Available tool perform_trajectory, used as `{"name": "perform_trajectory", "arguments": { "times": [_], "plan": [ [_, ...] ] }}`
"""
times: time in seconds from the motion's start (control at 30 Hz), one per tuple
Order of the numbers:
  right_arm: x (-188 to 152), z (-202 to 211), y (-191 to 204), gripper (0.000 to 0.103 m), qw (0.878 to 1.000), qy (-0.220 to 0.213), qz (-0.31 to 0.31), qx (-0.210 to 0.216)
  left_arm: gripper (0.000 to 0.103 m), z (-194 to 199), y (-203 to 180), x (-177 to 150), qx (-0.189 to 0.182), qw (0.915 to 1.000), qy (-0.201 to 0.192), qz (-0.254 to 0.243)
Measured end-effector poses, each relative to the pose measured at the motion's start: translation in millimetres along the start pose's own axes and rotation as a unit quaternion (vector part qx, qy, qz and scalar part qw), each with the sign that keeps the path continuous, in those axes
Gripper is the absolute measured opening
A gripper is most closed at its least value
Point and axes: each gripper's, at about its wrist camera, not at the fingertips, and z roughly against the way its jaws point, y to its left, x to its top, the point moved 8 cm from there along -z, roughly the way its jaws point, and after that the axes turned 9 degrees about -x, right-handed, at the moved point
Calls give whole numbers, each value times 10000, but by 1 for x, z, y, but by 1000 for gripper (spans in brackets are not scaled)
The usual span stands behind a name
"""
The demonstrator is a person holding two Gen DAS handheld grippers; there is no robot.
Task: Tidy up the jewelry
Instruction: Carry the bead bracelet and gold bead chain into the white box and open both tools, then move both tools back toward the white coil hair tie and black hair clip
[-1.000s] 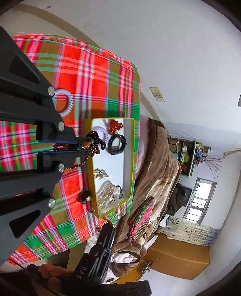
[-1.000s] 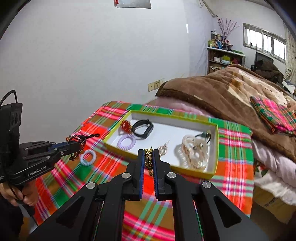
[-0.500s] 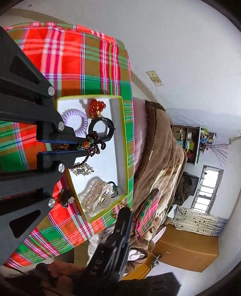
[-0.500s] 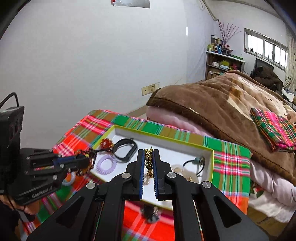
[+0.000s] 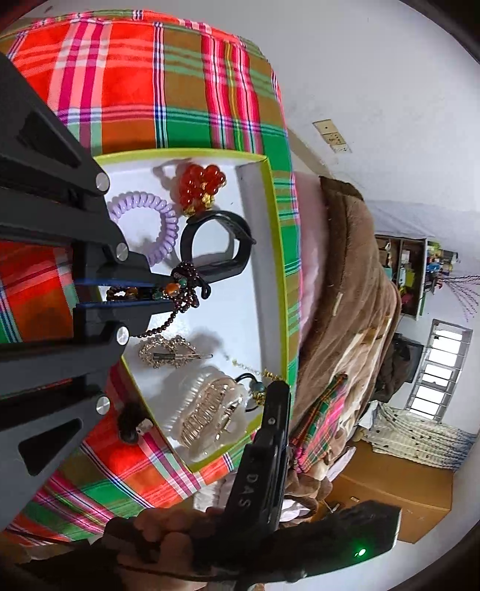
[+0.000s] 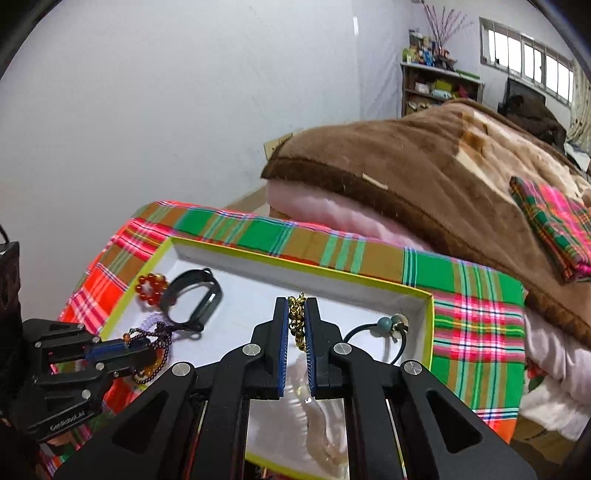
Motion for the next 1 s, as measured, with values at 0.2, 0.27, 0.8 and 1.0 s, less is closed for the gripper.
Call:
{"name": "perform_trajectory", "arguments": {
  "times": [0.2, 0.27, 0.8, 1.0],
  "plan": [
    [-3, -19, -2, 9, 9996, 263, 48, -67, 6, -12, -1, -1, -10, 9997, 217, -52],
    [-4, -23, -3, 9, 9994, 328, 44, -46, 6, -16, -1, -1, -36, 9996, 286, -71],
    [-2, -14, -1, 17, 9998, 176, 45, -16, 15, -19, 1, 1, -13, 9996, 293, -59],
    [-5, 7, 1, 21, 10000, 15, 12, 36, 36, -9, -3, 2, -67, 9998, 172, -26]
  ]
}}
